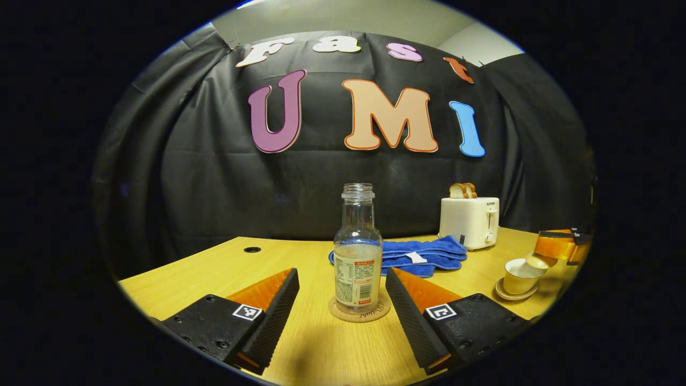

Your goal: Open the teacup lid with one hand, grasp the water bottle and pour water into the teacup with the other hand; after pouring, place the water bottle on the coaster and then close the teacup lid.

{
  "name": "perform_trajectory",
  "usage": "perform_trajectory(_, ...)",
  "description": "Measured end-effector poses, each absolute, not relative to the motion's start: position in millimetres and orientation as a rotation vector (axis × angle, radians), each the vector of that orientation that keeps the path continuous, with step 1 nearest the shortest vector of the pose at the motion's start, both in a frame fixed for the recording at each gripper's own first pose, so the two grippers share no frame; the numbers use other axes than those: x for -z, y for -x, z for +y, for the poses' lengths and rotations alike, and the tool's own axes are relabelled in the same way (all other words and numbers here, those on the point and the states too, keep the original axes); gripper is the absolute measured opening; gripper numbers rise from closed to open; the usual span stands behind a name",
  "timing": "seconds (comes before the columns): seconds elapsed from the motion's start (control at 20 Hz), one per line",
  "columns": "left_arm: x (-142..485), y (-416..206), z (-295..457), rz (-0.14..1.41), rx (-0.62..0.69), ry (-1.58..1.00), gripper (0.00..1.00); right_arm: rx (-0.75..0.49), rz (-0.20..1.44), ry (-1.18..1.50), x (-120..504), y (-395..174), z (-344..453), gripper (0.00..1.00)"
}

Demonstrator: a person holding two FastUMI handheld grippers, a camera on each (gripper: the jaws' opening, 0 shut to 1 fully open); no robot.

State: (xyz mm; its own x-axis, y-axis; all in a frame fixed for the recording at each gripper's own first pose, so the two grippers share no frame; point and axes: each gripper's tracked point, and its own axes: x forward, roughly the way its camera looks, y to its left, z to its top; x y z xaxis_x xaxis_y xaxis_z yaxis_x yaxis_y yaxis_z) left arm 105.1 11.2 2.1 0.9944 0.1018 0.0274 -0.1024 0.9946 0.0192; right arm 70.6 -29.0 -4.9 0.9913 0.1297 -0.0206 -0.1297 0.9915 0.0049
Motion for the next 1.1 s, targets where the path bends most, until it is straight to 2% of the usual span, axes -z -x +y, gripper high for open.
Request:
perform_trajectory(0.15, -3, -103, 10, -0.026, -0.095, -0.022, 0.95, -0.156, 0.044, 0.0, 10, -78, -20, 0.34)
perform_trajectory(0.55, -3, -102, 10, -0.025, -0.095, -0.021, 0.95, -0.114, 0.101, 0.004, 19, -87, -25, 0.33)
perform_trajectory(0.65, -3, -102, 10, -0.025, -0.095, -0.021, 0.95, -0.11, 0.105, 0.002, 17, -86, -25, 0.37)
perform_trajectory(0.85, -3, -103, 10, -0.025, -0.095, -0.021, 0.95, -0.106, 0.098, 0.005, 15, -84, -26, 0.38)
perform_trajectory(0.9, -3, -103, 10, -0.025, -0.095, -0.021, 0.95, -0.107, 0.087, 0.004, 14, -84, -25, 0.4)
perform_trajectory(1.05, -2, -103, 10, -0.025, -0.095, -0.021, 0.95, -0.097, 0.048, -0.003, 8, -81, -28, 0.66)
perform_trajectory(1.1, -3, -103, 10, -0.025, -0.095, -0.021, 0.95, -0.092, 0.033, -0.003, 6, -79, -28, 0.64)
